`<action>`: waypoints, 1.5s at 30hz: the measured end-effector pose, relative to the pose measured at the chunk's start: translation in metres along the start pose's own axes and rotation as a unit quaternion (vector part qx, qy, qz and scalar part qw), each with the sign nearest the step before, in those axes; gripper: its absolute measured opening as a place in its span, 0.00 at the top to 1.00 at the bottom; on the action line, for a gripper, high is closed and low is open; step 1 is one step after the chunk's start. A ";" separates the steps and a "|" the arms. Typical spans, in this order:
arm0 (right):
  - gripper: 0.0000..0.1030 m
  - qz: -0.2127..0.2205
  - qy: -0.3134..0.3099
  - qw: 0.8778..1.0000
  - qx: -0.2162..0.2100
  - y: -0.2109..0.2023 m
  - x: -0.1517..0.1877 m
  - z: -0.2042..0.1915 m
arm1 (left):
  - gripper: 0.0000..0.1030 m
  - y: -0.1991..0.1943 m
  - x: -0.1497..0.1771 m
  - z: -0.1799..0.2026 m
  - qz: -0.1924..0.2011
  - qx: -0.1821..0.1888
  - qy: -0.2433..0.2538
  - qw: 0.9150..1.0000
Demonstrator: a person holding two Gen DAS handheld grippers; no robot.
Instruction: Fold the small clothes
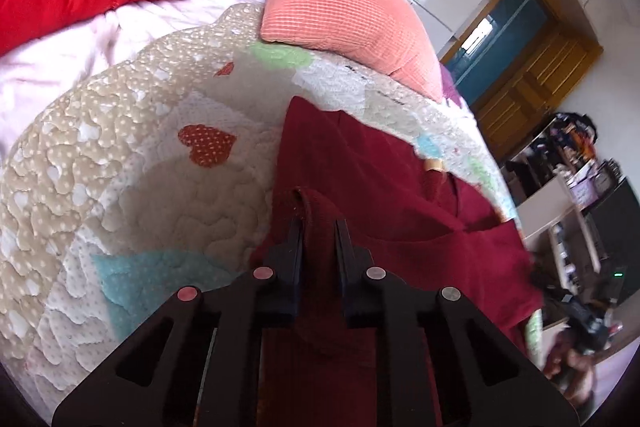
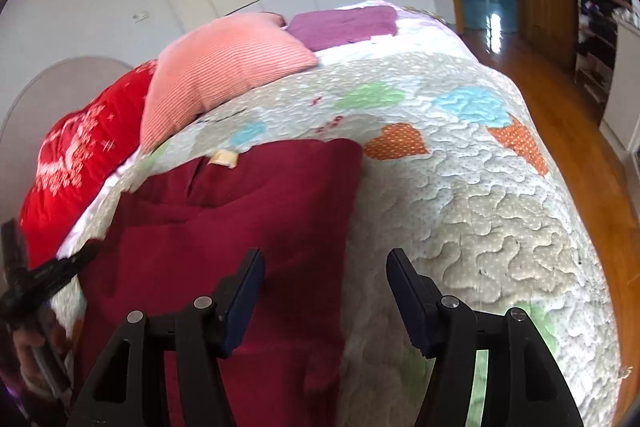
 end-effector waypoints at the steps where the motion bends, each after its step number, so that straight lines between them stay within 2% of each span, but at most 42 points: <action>1: 0.41 -0.003 0.018 1.000 -0.010 0.007 -0.005 0.002 | 0.88 -0.002 -0.004 0.000 0.004 -0.002 0.001 1.000; 3: 0.41 -0.013 0.041 0.999 -0.033 0.019 -0.012 0.002 | 0.89 -0.007 -0.014 0.005 0.016 -0.011 0.015 1.000; 4: 0.46 -0.025 0.048 0.998 -0.040 0.028 -0.013 0.001 | 0.89 -0.010 -0.019 0.008 0.021 -0.012 0.022 0.999; 5: 0.56 -0.033 0.045 0.998 -0.041 0.032 -0.013 -0.002 | 0.89 -0.014 -0.025 0.012 0.026 -0.011 0.029 0.999; 6: 0.74 -0.035 0.031 0.998 -0.031 0.035 -0.014 -0.005 | 0.89 -0.017 -0.032 0.016 0.031 -0.010 0.036 0.999; 9: 0.80 0.007 -0.007 1.000 -0.020 0.019 -0.019 -0.016 | 0.89 -0.023 -0.049 0.027 0.045 -0.011 0.060 0.997; 12: 0.86 0.075 -0.016 0.997 -0.007 -0.007 -0.028 -0.016 | 0.89 -0.022 -0.052 0.030 0.061 -0.023 0.080 0.995; 13: 0.86 0.088 -0.019 0.996 0.008 -0.008 -0.029 -0.012 | 0.89 -0.017 -0.050 0.029 0.061 -0.033 0.082 0.994; 15: 0.86 0.077 -0.026 0.996 0.036 0.006 -0.025 0.000 | 0.89 0.006 -0.037 0.016 0.039 -0.060 0.076 0.995; 17: 0.86 0.034 -0.006 0.998 0.047 0.021 -0.019 0.017 | 0.89 0.042 -0.015 0.000 -0.023 -0.072 0.062 0.995; 18: 0.86 0.028 0.007 0.999 0.043 0.018 -0.019 0.022 | 0.89 0.052 -0.006 -0.006 -0.040 -0.077 0.057 0.995; 19: 0.84 0.041 0.017 0.998 0.037 0.005 -0.021 0.024 | 0.89 0.050 -0.004 -0.006 -0.029 -0.073 0.056 0.995; 21: 0.83 0.056 -0.001 0.998 0.025 -0.017 -0.020 0.014 | 0.89 0.039 -0.008 -0.005 -0.013 -0.063 0.054 0.996; 23: 0.83 0.042 -0.033 0.999 -0.002 -0.031 -0.011 -0.005 | 0.89 0.034 -0.010 -0.004 -0.009 -0.058 0.048 0.997; 26: 0.83 0.006 -0.081 0.996 -0.038 -0.034 0.013 -0.036 | 0.88 0.032 -0.008 0.000 -0.011 -0.069 0.055 0.996; 28: 0.83 -0.013 -0.119 0.993 -0.014 -0.023 0.029 -0.041 | 0.87 0.035 -0.005 0.001 -0.017 -0.077 0.051 0.996; 29: 0.83 -0.022 -0.141 0.989 0.035 -0.013 0.036 -0.034 | 0.86 0.036 -0.003 0.000 -0.021 -0.079 0.047 0.996; 31: 0.90 -0.035 -0.147 0.985 0.078 -0.001 0.044 -0.013 | 0.81 0.035 0.001 0.003 -0.030 -0.068 0.045 0.996; 34: 0.94 -0.027 -0.132 0.989 0.063 -0.010 0.044 -0.004 | 0.80 0.023 0.004 0.009 -0.034 -0.076 0.064 0.994; 38: 0.90 -0.016 -0.095 0.995 0.035 -0.036 0.038 -0.008 | 0.63 0.008 0.008 0.013 -0.030 -0.078 0.072 0.994; 40: 0.84 -0.001 -0.096 0.995 0.037 -0.044 0.039 -0.011 | 0.45 0.007 0.012 0.012 -0.025 -0.078 0.065 0.995; 41: 0.80 -0.001 -0.097 0.994 0.047 -0.040 0.040 -0.009 | 0.44 0.009 0.013 0.010 -0.027 -0.083 0.061 0.994; 42: 0.70 -0.007 -0.098 0.993 0.065 -0.033 0.043 -0.005 | 0.44 0.013 0.015 0.009 -0.033 -0.090 0.058 0.994; 44: 0.67 -0.037 -0.098 0.990 0.091 -0.012 0.050 0.007 | 0.44 0.023 0.020 0.007 -0.046 -0.105 0.062 0.991; 45: 0.67 -0.037 -0.081 0.993 0.080 -0.011 0.050 0.011 | 0.44 0.025 0.022 0.007 -0.050 -0.115 0.069 0.990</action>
Point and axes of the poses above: each gripper's, at about its wrist camera, not at the fingertips, and y roughly the way its jaws point, z to its right, x to its underside, the point moved 6 cm from there along y, roughly the way its jaws point, and after that the axes turned 11 degrees about y, right-handed, at the moved point
